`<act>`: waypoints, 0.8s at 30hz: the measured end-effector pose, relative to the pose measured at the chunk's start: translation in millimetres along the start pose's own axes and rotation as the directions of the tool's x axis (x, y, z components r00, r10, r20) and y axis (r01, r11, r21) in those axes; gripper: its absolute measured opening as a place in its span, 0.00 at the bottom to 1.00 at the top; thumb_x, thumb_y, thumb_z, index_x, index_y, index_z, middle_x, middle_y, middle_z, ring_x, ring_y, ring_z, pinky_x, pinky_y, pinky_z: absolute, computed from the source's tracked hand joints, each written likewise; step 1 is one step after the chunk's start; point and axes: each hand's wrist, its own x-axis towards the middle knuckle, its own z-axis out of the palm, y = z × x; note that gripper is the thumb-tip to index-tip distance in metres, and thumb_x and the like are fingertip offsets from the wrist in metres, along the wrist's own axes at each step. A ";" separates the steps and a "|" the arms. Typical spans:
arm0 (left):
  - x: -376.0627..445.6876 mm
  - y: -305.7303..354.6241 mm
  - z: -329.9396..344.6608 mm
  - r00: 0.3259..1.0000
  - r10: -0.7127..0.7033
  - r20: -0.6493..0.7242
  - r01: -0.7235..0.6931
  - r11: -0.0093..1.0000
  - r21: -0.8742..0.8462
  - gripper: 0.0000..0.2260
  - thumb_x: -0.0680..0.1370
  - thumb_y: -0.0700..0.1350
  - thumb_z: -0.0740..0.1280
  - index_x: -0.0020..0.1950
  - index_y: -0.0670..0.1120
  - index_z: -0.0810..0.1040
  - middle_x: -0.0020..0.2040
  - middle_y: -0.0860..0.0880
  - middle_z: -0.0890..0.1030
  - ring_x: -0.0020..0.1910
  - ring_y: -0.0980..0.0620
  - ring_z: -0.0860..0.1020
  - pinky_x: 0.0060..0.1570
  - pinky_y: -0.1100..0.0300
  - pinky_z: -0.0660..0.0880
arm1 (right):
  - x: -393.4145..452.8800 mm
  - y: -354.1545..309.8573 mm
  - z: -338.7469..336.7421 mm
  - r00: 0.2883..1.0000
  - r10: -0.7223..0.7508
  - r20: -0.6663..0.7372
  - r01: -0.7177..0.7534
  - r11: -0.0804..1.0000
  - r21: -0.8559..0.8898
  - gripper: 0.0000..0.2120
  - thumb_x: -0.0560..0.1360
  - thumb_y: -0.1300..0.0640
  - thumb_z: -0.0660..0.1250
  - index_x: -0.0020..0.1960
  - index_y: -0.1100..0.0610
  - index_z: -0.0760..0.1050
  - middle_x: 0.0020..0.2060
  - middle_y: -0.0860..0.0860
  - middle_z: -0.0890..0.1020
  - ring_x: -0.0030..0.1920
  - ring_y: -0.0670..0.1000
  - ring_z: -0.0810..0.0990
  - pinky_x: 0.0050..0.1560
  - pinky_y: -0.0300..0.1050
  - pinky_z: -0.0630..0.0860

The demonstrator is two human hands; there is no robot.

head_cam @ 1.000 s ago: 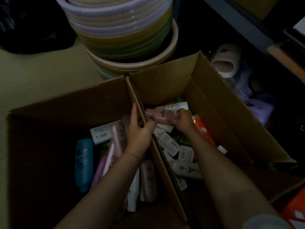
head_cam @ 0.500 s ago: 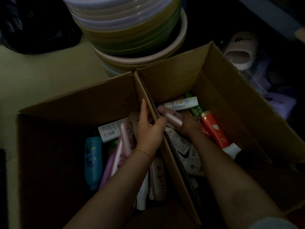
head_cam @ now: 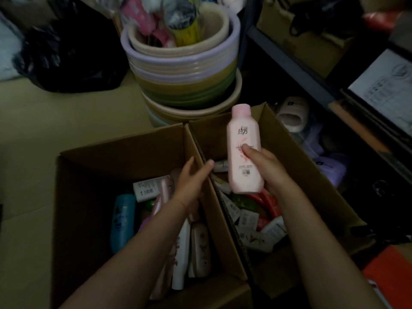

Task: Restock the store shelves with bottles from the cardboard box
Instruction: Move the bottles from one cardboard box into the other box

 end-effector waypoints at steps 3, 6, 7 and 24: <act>-7.9 16.5 -19.7 0.999 -0.008 0.052 0.016 0.989 -0.147 0.27 0.72 0.68 0.65 0.64 0.53 0.76 0.57 0.47 0.82 0.54 0.50 0.81 0.49 0.51 0.79 | -18.5 -12.7 30.7 0.999 -0.016 0.052 0.028 0.974 -0.224 0.14 0.79 0.44 0.64 0.48 0.54 0.80 0.41 0.51 0.86 0.39 0.48 0.84 0.38 0.40 0.78; -14.8 17.9 -42.8 0.997 0.025 0.079 -0.004 0.967 -0.254 0.36 0.65 0.66 0.75 0.68 0.50 0.73 0.56 0.44 0.83 0.53 0.46 0.83 0.48 0.50 0.80 | -24.0 -15.3 59.0 0.982 -0.085 0.171 0.151 0.891 -0.428 0.26 0.81 0.40 0.56 0.39 0.57 0.81 0.29 0.52 0.81 0.25 0.47 0.77 0.28 0.37 0.70; -16.0 13.6 -52.3 0.999 0.003 0.047 0.009 0.970 -0.244 0.39 0.64 0.64 0.77 0.70 0.48 0.72 0.57 0.43 0.82 0.53 0.45 0.83 0.47 0.50 0.80 | -23.1 -15.3 64.0 0.972 -0.123 0.200 0.197 0.892 -0.408 0.28 0.82 0.41 0.55 0.39 0.59 0.81 0.26 0.54 0.79 0.21 0.48 0.73 0.25 0.38 0.67; 41.8 -10.9 23.2 0.996 0.077 -0.045 -0.084 0.981 -0.173 0.44 0.64 0.50 0.73 0.78 0.64 0.59 0.69 0.48 0.75 0.63 0.44 0.78 0.63 0.41 0.76 | 130.2 100.4 -9.9 0.964 0.150 -0.221 -0.258 0.738 -0.623 0.14 0.80 0.55 0.60 0.53 0.61 0.81 0.50 0.58 0.84 0.46 0.56 0.82 0.48 0.48 0.77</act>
